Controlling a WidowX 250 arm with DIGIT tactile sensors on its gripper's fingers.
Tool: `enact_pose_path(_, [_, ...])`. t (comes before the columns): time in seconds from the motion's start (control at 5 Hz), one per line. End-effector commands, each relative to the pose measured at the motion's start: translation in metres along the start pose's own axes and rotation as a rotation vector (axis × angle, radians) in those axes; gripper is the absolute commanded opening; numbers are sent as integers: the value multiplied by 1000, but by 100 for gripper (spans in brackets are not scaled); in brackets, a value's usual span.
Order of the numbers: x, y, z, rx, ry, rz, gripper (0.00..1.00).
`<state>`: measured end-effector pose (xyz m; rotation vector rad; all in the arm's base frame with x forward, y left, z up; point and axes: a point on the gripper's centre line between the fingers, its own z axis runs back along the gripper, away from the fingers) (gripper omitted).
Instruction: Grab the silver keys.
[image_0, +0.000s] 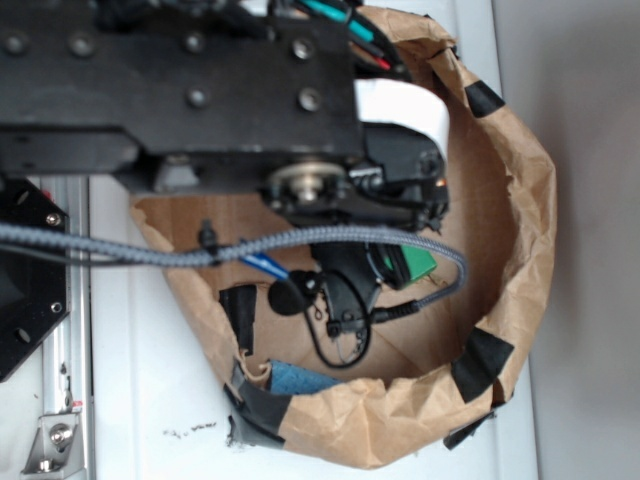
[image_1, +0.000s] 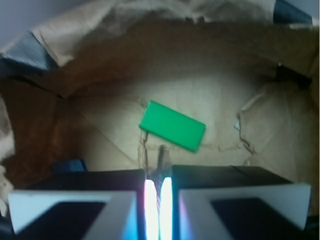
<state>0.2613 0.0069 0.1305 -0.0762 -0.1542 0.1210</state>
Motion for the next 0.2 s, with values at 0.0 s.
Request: enact_pose_path(0.0, [5,9,12,26,-18,24,0])
